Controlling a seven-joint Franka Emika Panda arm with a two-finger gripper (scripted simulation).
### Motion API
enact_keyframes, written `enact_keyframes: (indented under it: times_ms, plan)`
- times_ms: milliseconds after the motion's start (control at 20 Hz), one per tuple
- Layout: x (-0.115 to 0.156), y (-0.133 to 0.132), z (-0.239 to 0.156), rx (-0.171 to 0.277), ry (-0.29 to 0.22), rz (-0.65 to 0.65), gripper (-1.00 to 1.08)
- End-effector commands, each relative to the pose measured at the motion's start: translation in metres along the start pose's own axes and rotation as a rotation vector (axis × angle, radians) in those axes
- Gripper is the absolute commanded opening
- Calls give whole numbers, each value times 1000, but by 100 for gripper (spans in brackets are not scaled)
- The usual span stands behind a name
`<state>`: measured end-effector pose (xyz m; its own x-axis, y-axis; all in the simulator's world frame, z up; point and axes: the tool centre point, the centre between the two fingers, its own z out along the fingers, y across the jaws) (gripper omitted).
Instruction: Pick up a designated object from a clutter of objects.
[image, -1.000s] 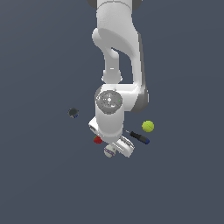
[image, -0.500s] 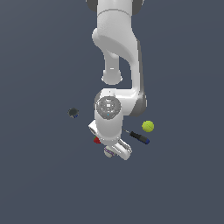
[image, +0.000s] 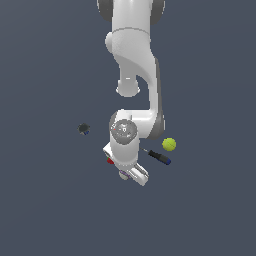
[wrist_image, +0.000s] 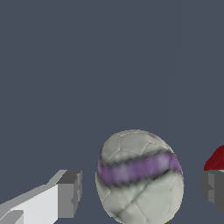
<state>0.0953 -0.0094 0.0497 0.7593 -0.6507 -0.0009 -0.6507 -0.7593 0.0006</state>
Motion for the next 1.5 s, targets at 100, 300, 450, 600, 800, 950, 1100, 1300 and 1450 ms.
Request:
enact_keyframes:
  times_ms: [100,300,450,600,800,950,1100,1300,1450]
  plan:
    - [1,-1,13,1,1,1,100]
    - [1,-1,13,1,1,1,-100]
    - [1,-1,13,1,1,1,-100]
    - [1,-1,13,1,1,1,-100]
    - [1,-1,13,1,1,1,-100]
    - [2,1,9,1,1,1,-100]
    - [4,6,0,1,1,1,-100]
    - [8,17,-19,1,1,1,-100]
    - [14,30,-39,1,1,1,-100]
